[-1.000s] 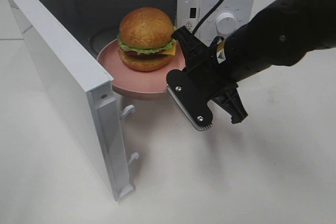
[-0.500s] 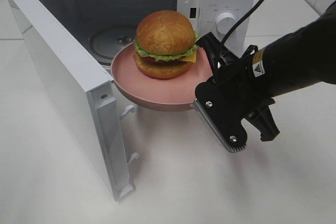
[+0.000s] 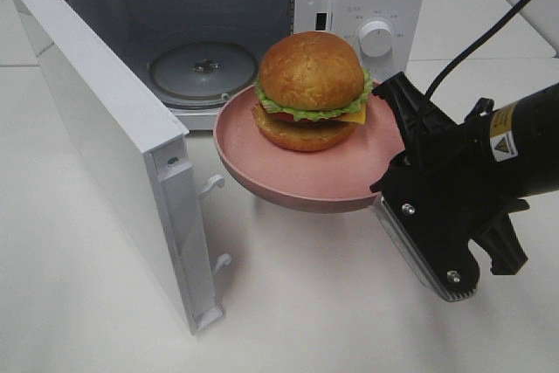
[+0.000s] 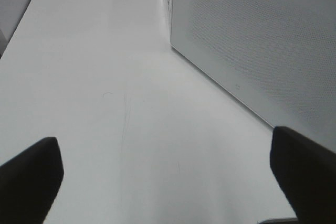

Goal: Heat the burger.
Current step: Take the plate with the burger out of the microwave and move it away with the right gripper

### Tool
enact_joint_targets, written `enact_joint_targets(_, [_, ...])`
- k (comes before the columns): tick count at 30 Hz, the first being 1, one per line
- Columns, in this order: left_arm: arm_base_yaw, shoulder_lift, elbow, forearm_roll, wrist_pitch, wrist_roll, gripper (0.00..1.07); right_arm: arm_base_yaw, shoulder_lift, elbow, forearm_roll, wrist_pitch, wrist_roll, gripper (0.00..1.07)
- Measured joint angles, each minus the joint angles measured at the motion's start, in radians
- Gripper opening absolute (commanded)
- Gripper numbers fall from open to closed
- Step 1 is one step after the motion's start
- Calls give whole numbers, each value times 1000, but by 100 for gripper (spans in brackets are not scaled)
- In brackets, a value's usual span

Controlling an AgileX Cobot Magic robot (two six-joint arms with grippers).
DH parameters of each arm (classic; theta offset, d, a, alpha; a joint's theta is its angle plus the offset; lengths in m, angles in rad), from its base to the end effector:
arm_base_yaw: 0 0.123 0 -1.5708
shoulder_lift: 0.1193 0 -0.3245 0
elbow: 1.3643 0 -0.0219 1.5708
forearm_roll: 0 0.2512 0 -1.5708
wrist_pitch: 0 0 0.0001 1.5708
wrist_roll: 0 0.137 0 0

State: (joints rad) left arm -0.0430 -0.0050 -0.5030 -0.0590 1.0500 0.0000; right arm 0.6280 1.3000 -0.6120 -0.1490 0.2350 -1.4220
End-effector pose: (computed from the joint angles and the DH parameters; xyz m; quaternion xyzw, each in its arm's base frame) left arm -0.0040 -0.0068 0.2589 0.0193 0.8477 -0.0408 0.5285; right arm 0.2153 0.1504 0.2184 -0.8273 0.4307 -0.1774 0.3141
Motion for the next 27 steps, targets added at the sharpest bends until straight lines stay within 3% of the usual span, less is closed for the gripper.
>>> enact_joint_targets(27, [0, 0, 0, 0, 0, 0, 100, 0, -373, 175, -26, 183, 68, 3])
